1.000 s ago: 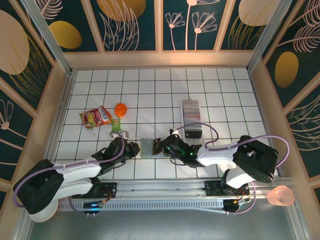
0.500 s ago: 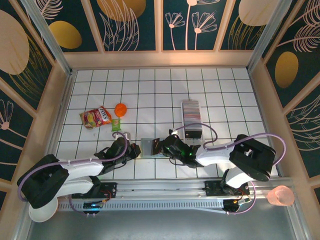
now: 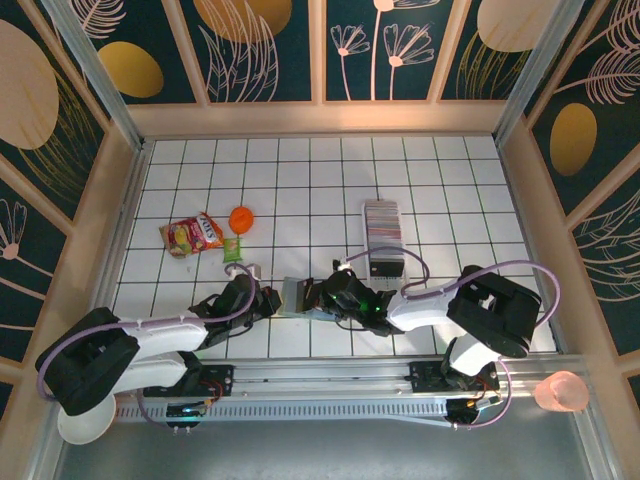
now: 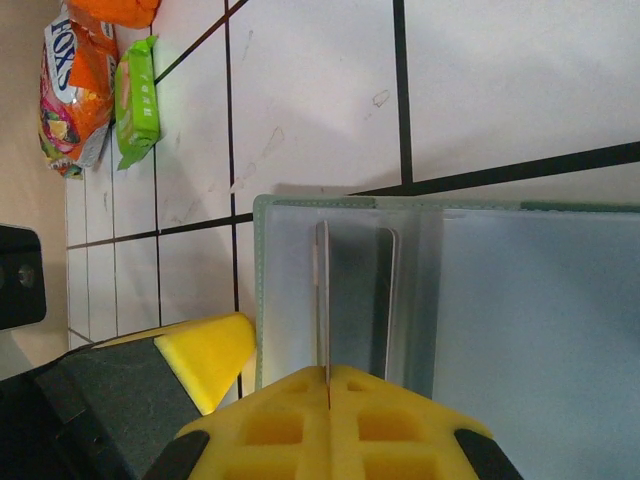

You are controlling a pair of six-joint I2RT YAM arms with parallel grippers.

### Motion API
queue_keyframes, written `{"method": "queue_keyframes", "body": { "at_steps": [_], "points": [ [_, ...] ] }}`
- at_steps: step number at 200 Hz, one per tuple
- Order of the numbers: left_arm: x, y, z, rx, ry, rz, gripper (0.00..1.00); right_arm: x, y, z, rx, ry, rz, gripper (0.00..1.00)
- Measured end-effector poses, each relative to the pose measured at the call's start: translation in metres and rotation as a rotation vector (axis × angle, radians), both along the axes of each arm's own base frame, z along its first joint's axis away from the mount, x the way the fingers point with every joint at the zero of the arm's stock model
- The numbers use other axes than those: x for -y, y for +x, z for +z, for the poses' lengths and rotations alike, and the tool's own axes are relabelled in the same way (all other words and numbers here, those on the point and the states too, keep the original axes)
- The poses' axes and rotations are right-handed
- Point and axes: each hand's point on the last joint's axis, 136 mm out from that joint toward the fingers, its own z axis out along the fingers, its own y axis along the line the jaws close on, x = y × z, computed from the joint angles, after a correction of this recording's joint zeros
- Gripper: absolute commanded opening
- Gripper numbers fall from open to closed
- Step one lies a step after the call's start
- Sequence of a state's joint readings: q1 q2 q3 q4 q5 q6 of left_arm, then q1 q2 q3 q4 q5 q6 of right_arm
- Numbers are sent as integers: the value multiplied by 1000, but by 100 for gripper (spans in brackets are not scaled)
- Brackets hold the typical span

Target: Put the credit cards into the card holder

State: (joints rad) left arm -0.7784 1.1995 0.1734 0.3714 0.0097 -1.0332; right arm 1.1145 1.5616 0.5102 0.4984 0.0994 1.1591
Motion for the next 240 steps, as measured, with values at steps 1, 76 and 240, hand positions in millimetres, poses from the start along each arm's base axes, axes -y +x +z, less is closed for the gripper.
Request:
{"method": "queue_keyframes", "body": {
  "at_steps": [1, 76, 240],
  "points": [
    [0, 0, 0, 0, 0, 0, 0, 0, 0, 0, 0, 0, 0, 0],
    [1, -1, 0, -1, 0, -6, 0, 2, 2, 0, -21, 15, -41, 0],
    [6, -4, 2, 7, -7, -25, 0, -9, 6, -14, -14, -98, -2, 31]
  ]
}}
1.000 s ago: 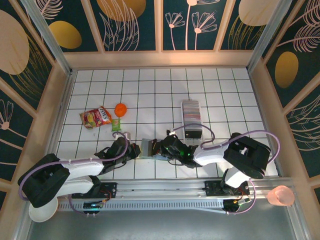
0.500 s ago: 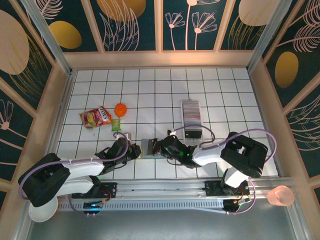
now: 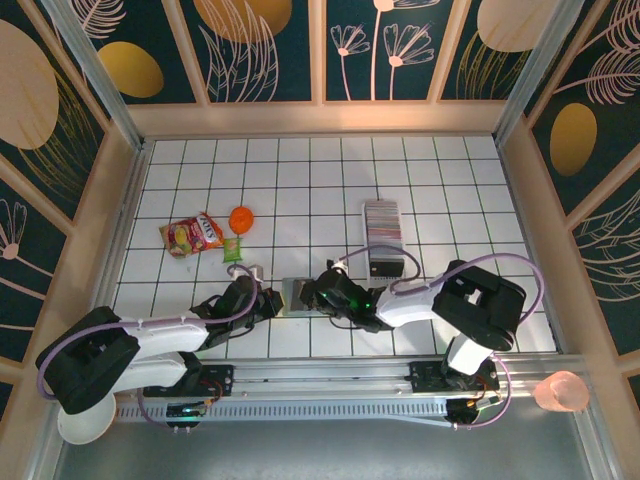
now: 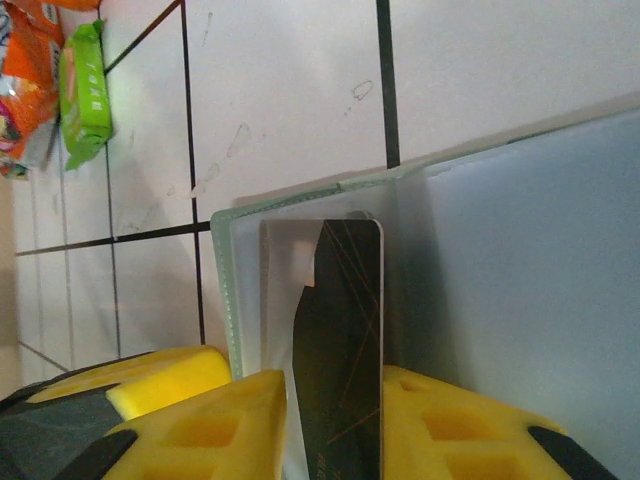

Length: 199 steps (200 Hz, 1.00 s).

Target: Put the credit cards into the card holder

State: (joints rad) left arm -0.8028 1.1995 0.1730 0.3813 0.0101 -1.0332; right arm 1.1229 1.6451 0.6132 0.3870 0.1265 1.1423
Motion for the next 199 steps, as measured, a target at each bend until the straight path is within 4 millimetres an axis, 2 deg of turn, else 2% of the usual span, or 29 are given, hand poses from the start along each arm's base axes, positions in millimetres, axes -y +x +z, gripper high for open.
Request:
{"method": "queue_keyframes", "body": {
  "at_steps": [35, 39, 50, 53, 58, 77, 90, 96, 161, 199],
  "points": [
    [1, 0, 1, 2, -2, -3, 0, 4, 3, 0, 24, -98, 5, 36],
    [1, 0, 1, 2, -2, -3, 0, 6, 3, 0, 26, -109, 2, 39],
    [1, 0, 1, 2, -2, -3, 0, 8, 5, -1, 31, -135, 1, 41],
    [1, 0, 1, 2, -2, -3, 0, 8, 5, -1, 33, -142, 2, 46],
    [1, 0, 1, 2, -1, -3, 0, 9, 6, 0, 35, -151, -1, 48],
    [1, 0, 1, 2, -1, -3, 0, 10, 9, 2, 51, -178, 0, 45],
    [1, 0, 1, 2, -1, -3, 0, 13, 9, 0, 57, -200, -1, 33],
    [1, 0, 1, 2, -1, -2, 0, 15, 10, -1, 58, -210, -4, 31],
    [-3, 5, 3, 23, 11, 21, 0, 25, 13, 1, 66, -242, -28, 38],
    [6, 16, 16, 46, -1, 30, 0, 28, 19, 1, 61, -238, -46, 38]
  ]
}}
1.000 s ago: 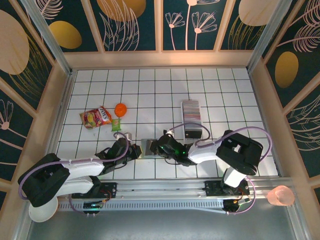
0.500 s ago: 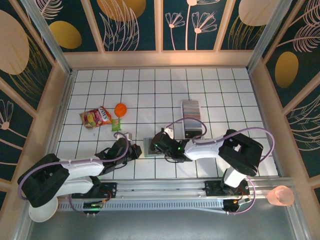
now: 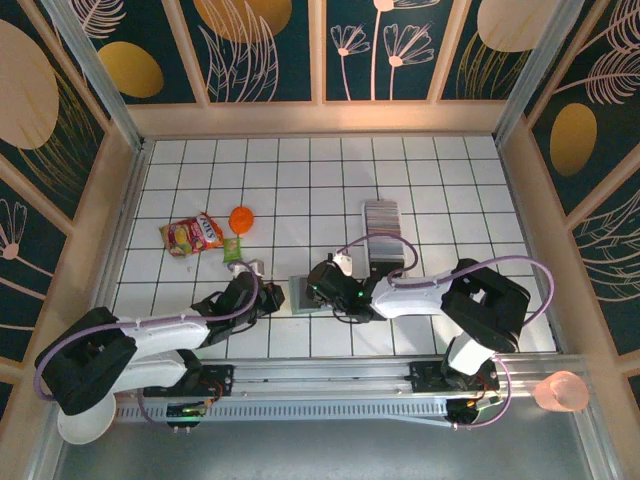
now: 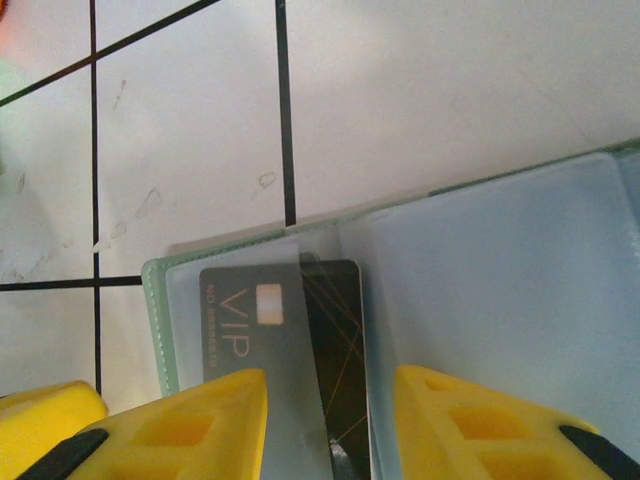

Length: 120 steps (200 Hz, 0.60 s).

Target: Put the credit cards into the card holder

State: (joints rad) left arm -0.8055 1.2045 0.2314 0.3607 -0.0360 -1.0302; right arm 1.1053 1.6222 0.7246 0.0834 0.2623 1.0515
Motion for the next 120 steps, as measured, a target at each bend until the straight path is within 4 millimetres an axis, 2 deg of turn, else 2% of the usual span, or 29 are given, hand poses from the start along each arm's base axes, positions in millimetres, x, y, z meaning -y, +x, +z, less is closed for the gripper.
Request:
{"method": "queue_keyframes", "body": {
  "at_steps": [25, 61, 120],
  "points": [
    [7, 7, 5, 8, -12, 2, 0, 2, 4, 0, 4, 0, -5, 37],
    [4, 8, -5, -14, 9, 27, 0, 1, 5, 1, -1, 9, -4, 36],
    [4, 11, -10, -29, -1, 56, 0, -9, 4, -6, -15, 24, 24, 30]
  ]
}}
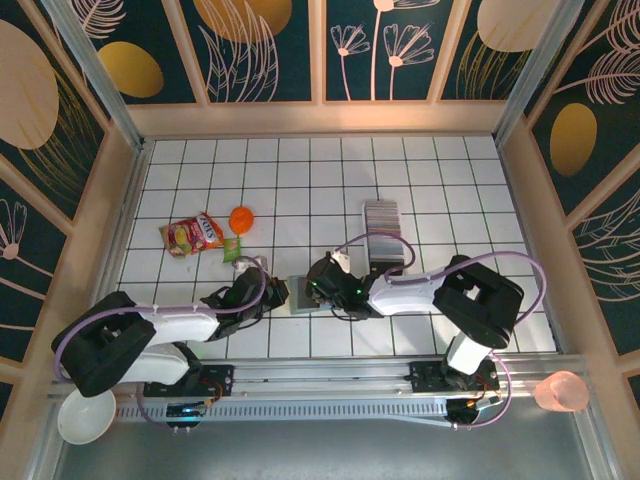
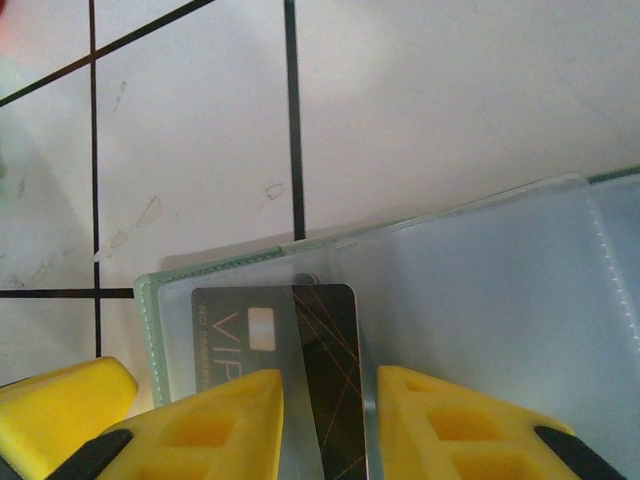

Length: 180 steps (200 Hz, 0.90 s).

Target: Put the credit cards into the card holder

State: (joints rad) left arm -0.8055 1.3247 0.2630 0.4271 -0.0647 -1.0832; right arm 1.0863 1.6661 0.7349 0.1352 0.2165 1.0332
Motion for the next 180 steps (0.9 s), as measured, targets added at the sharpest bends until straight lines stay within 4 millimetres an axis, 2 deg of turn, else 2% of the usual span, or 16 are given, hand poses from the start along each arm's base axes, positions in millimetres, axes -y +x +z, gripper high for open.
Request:
{"method": "queue_keyframes", "body": {
  "at_steps": [65, 109, 151, 180],
  "points": [
    [-2, -1, -8, -16, -10, 19, 0, -20, -3, 7, 5, 5, 33, 28],
    [-5, 0, -8, -5, -1, 35, 0, -25, -5, 1, -2, -19, 44, 27],
    [-7, 2, -4, 14, -3, 46, 0, -27, -8, 5, 15, -50, 44, 38],
    [-9, 5, 11, 50, -21, 56, 0, -17, -22, 12, 30, -107, 42, 42]
  ]
}}
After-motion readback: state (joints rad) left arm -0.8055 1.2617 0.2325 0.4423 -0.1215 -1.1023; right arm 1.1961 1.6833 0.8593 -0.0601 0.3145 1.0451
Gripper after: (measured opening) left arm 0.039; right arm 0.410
